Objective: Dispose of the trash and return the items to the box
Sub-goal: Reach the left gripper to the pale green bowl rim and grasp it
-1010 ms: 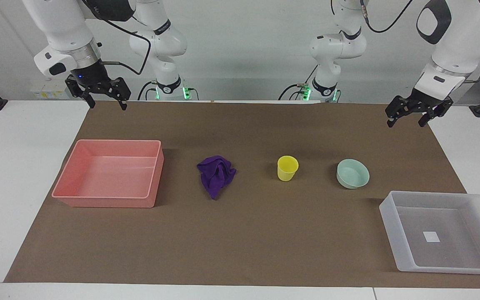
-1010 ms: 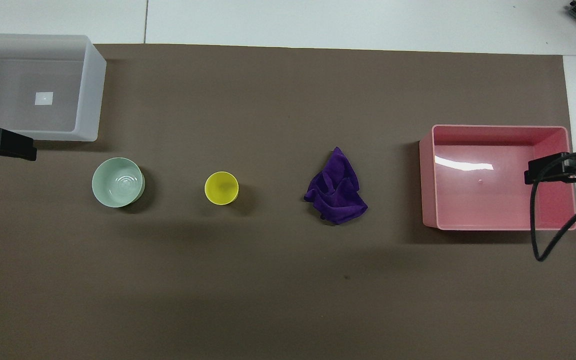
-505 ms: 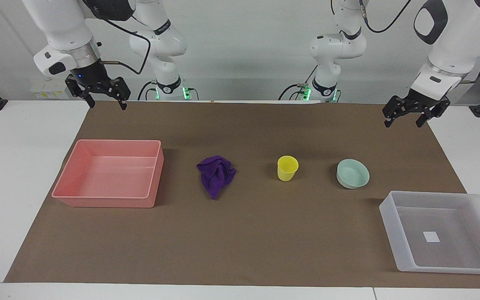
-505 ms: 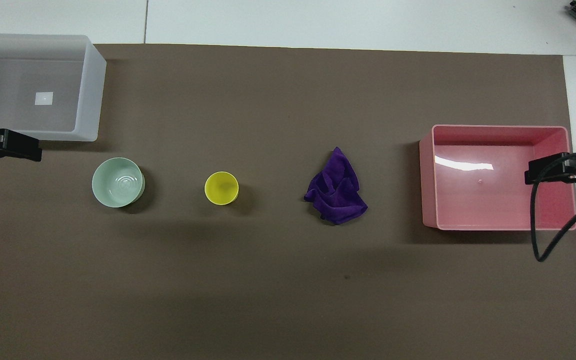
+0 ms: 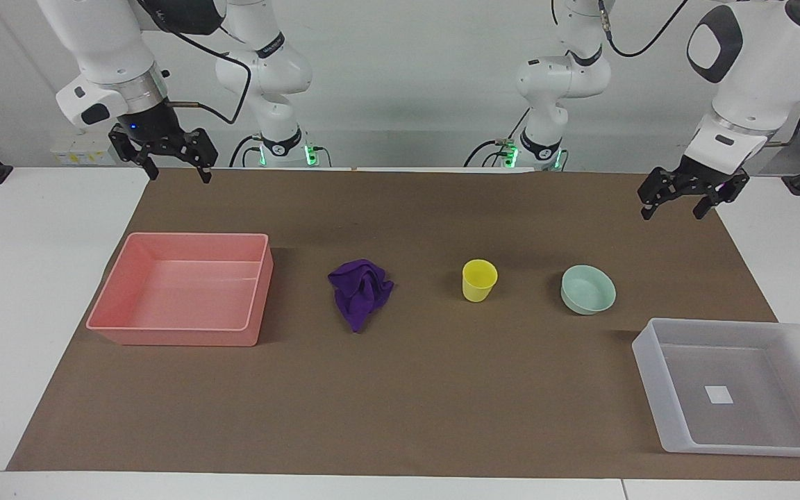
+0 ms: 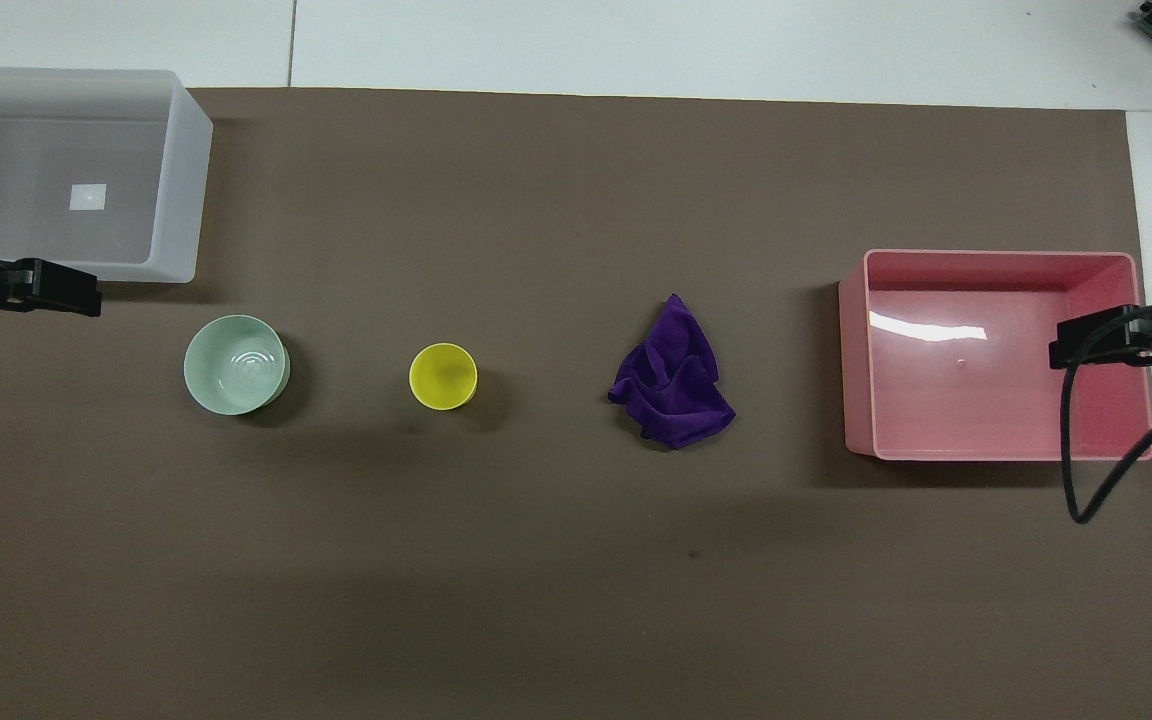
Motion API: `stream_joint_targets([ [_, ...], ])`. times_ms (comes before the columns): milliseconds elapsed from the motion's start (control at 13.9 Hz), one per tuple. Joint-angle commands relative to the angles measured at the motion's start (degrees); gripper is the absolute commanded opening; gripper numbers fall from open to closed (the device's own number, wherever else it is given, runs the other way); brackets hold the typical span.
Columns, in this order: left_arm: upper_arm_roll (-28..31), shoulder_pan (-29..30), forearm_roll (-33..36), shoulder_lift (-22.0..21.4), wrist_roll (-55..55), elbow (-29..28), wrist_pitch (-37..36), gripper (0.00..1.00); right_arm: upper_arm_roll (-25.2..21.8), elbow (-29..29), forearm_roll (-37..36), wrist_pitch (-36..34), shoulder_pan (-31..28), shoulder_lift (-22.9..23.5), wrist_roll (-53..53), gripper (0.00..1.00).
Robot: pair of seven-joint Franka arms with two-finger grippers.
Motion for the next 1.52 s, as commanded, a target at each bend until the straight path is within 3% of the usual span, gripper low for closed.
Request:
stream_joint_targets([
  [0,-0.17,0.41,0.49,-2.22,-1.48,-7.68,6.78,1.0,0.21,-1.5,1.08,-0.22,-0.71,-1.43,-1.26,1.0],
  [577,-0.17,0.41,0.49,0.85,-4.3,-23.16,28.57,1.0,0.21,-1.5,1.08,-0.22,-0.71,-1.43,-1.26,1.0],
  [938,-0.17,0.5,0.49,3.4,-4.22,-27.82,36.76,1.0,0.21,-1.5,1.08,-0.22,-0.71,-1.43,-1.26,1.0],
  [1082,-0.17,0.5,0.49,6.29,-4.21,-28.01,39.39,1.0,0.21,-1.5,1.08,-0.22,-0.71,-1.43,-1.26,1.0],
  [1371,-0.26,0.5,0.49,8.15,-4.04,-28.8,40.55,1.0,0.21,-1.5,1.08,-0.22,-0.71,-1.43,-1.26,1.0],
  [1443,-0.26,0.5,0.49,8.24,-4.13,-29.23,40.81,0.77,0.21,-1.5,1.08,-0.22,-0.71,-1.43,-1.26,1.0],
])
